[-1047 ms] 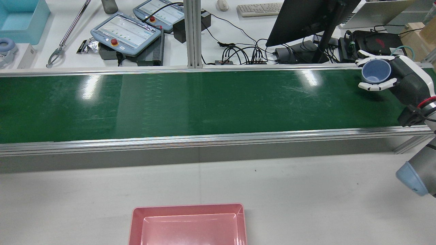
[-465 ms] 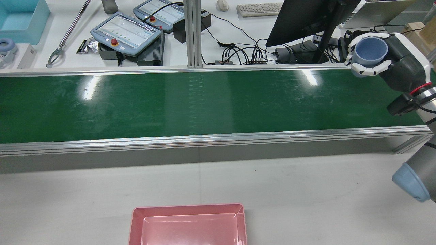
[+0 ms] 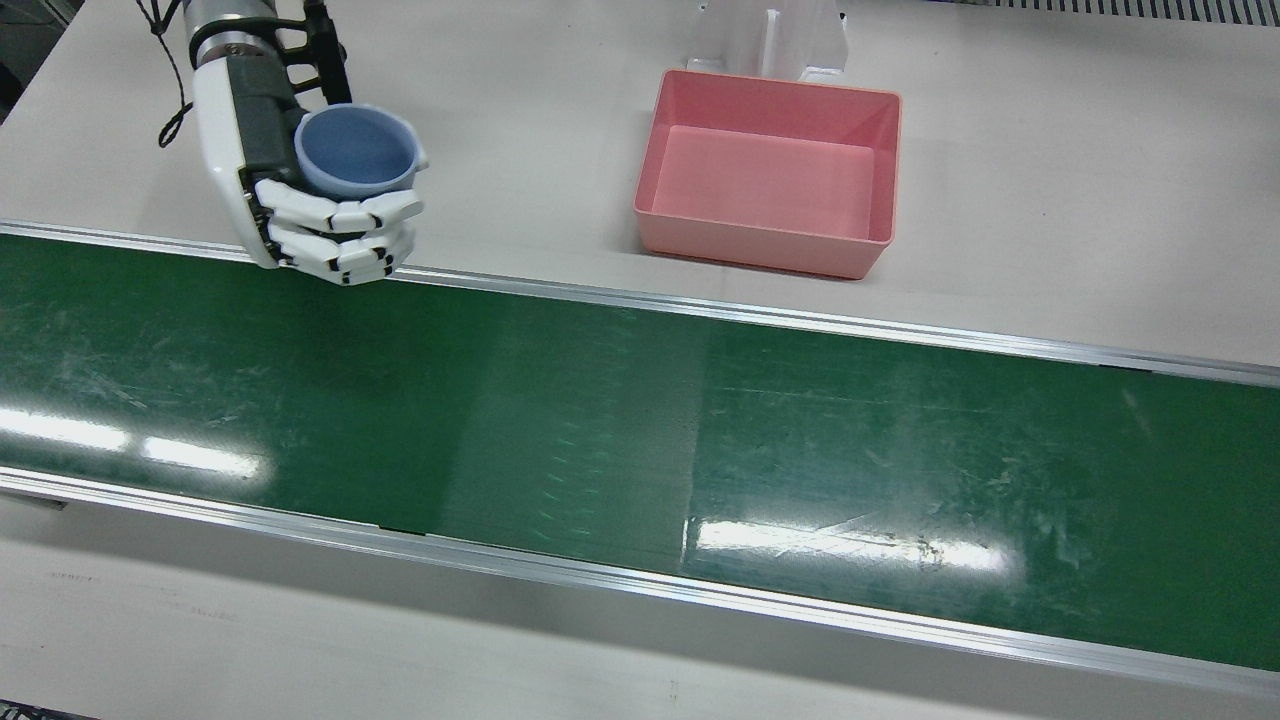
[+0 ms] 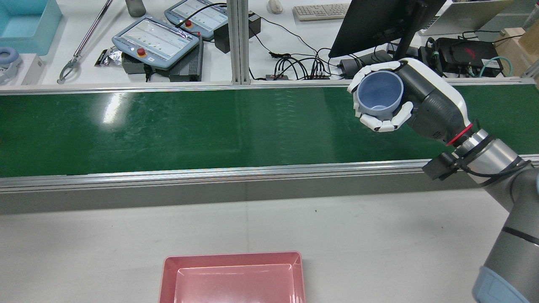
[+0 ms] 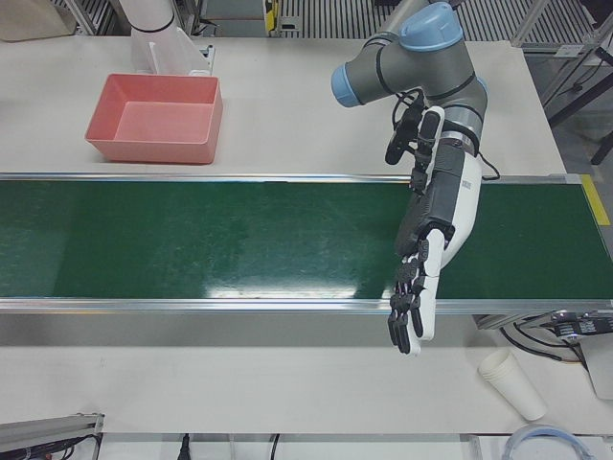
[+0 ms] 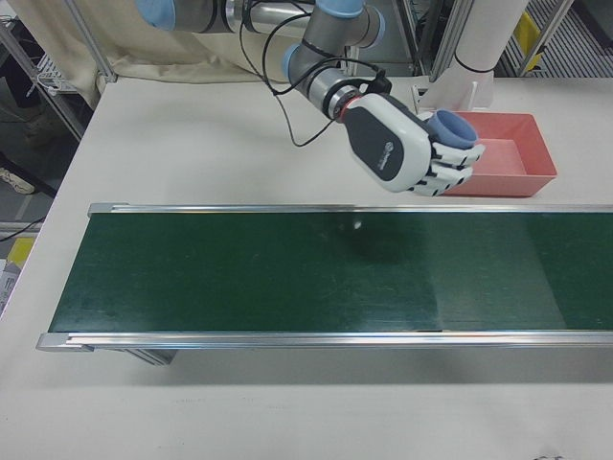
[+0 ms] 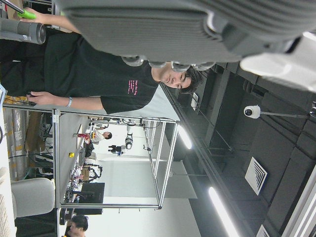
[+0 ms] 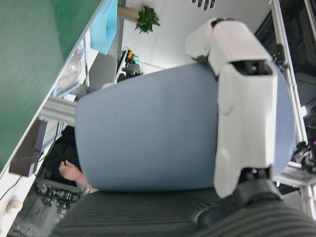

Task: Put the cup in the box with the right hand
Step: 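Lift the cup off the belt and carry it toward the pink tray, then open the right hand to drop the cup into the pink tray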

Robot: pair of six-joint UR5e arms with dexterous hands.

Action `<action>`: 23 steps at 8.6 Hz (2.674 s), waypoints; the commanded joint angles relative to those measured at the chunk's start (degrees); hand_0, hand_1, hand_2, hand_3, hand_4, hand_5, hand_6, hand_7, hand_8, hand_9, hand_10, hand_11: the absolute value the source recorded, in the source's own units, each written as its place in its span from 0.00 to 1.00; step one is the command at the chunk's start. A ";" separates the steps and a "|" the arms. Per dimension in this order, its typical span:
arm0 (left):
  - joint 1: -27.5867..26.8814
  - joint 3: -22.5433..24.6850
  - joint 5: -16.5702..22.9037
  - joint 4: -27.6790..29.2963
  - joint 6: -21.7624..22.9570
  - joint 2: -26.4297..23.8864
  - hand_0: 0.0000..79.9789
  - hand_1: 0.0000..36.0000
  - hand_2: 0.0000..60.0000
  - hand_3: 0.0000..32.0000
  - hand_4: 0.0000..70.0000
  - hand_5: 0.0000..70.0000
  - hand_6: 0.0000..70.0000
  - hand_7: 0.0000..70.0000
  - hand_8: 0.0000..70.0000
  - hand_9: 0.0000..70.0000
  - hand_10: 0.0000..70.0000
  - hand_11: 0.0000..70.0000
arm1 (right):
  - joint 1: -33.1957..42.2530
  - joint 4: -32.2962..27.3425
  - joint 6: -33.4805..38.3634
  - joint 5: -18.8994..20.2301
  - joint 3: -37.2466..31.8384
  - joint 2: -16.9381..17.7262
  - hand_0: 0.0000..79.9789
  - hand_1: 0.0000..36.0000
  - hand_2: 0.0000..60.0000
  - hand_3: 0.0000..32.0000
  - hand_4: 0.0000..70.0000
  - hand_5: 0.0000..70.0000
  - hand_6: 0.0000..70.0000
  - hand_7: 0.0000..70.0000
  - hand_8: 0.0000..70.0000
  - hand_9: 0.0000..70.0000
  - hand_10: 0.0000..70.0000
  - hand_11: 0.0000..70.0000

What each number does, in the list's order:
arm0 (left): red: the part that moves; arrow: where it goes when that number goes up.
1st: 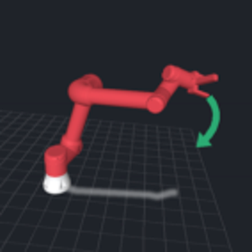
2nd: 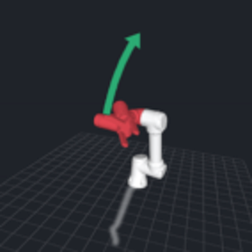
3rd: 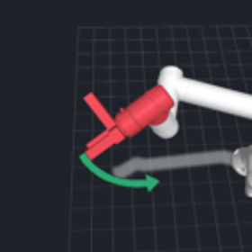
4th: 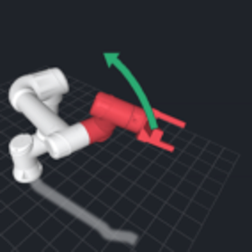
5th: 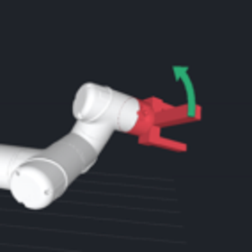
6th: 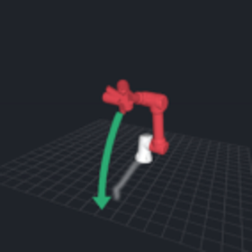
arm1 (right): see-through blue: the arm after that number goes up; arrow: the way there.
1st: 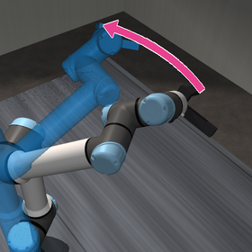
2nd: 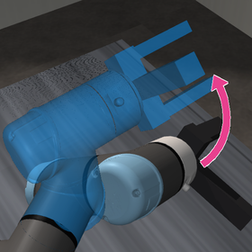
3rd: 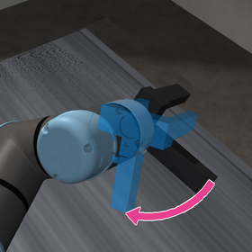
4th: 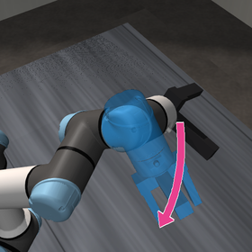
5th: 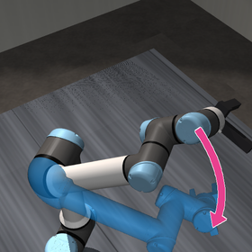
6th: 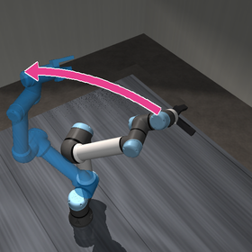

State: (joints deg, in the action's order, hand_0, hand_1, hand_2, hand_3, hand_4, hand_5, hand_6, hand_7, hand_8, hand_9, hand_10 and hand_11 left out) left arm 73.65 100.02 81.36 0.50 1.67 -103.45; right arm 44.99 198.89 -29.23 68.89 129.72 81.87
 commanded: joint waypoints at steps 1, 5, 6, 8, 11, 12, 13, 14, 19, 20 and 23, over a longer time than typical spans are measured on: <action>0.00 0.00 -0.06 0.03 0.00 0.00 0.00 0.00 0.00 0.00 0.00 0.00 0.00 0.00 0.00 0.00 0.00 0.00 | -15.85 3.96 -9.24 -0.68 9.93 -0.30 1.00 1.00 1.00 0.00 0.44 0.41 0.71 1.00 1.00 1.00 0.83 1.00; 0.00 0.00 0.03 0.03 0.00 0.00 0.00 0.00 0.00 0.00 0.00 0.00 0.00 0.00 0.00 0.00 0.00 0.00 | -35.49 3.70 -15.50 -11.66 9.68 -2.23 1.00 1.00 1.00 0.00 0.37 0.40 0.69 1.00 1.00 1.00 0.78 1.00; 0.00 0.00 -0.06 0.03 0.00 0.00 0.00 0.00 0.00 0.00 0.00 0.00 0.00 0.00 0.00 0.00 0.00 0.00 | -36.20 3.17 -15.33 -11.49 9.59 -2.24 1.00 1.00 1.00 0.00 0.33 0.40 0.68 1.00 1.00 1.00 0.78 1.00; 0.00 0.00 -0.06 0.03 0.00 0.00 0.00 0.00 0.00 0.00 0.00 0.00 0.00 0.00 0.00 0.00 0.00 0.00 | -37.52 3.17 -15.33 -11.49 9.15 -2.24 0.95 0.99 0.99 0.00 0.24 0.28 0.47 1.00 0.63 0.99 0.60 0.89; 0.00 -0.09 -0.06 0.03 0.00 0.00 0.00 0.00 0.00 0.00 0.00 0.00 0.00 0.00 0.00 0.00 0.00 0.00 | -37.96 3.17 -15.24 -11.58 9.24 -2.24 0.62 0.11 0.00 0.00 0.15 0.04 0.04 0.14 0.00 0.01 0.00 0.00; 0.00 -0.09 -0.06 0.03 0.00 0.00 0.00 0.00 0.00 0.00 0.00 0.00 0.00 0.00 0.00 0.00 0.00 0.00 | -38.14 3.17 -15.15 -11.58 9.24 -2.24 0.61 0.16 0.01 0.00 0.15 0.03 0.05 0.20 0.00 0.02 0.00 0.00; 0.00 -0.09 -0.06 0.03 0.00 0.00 0.00 0.00 0.00 0.00 0.00 0.00 0.00 0.00 0.00 0.00 0.00 0.00 | -38.22 3.17 -15.15 -11.58 9.24 -2.24 0.61 0.17 0.02 0.00 0.15 0.03 0.05 0.22 0.00 0.02 0.00 0.00; 0.00 -0.09 -0.06 0.03 0.00 0.00 0.00 0.00 0.00 0.00 0.00 0.00 0.00 0.00 0.00 0.00 0.00 0.00 | -38.23 3.17 -15.15 -11.58 9.24 -2.24 0.62 0.13 0.00 0.00 0.19 0.04 0.05 0.24 0.00 0.03 0.00 0.00; 0.00 -0.18 -0.06 0.12 0.00 0.00 0.00 0.00 0.00 0.00 0.00 0.00 0.00 0.00 0.00 0.00 0.00 0.00 | -27.56 3.26 -12.96 -11.41 8.89 -1.62 0.62 0.18 0.00 0.00 0.19 0.04 0.07 0.30 0.00 0.04 0.00 0.00; 0.00 -0.18 -0.06 0.12 0.00 0.00 0.00 0.00 0.00 0.00 0.00 0.00 0.00 0.00 0.00 0.00 0.00 0.00 | -19.85 3.69 -12.78 -11.23 8.45 -0.75 0.62 0.18 0.00 0.00 0.19 0.04 0.07 0.30 0.00 0.04 0.00 0.00; 0.00 -0.18 -0.06 0.03 0.00 0.00 0.00 0.00 0.00 0.00 0.00 0.00 0.00 0.00 0.00 0.00 0.00 0.00 | 1.01 3.70 -2.12 -10.18 -4.06 1.53 0.61 0.31 0.08 0.00 0.16 0.05 0.08 0.35 0.00 0.05 0.00 0.01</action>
State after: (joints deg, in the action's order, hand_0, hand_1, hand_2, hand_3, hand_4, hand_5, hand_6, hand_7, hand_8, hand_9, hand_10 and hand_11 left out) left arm 73.65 99.85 81.30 0.61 1.67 -103.45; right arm 31.59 202.51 -40.57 57.96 135.63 81.49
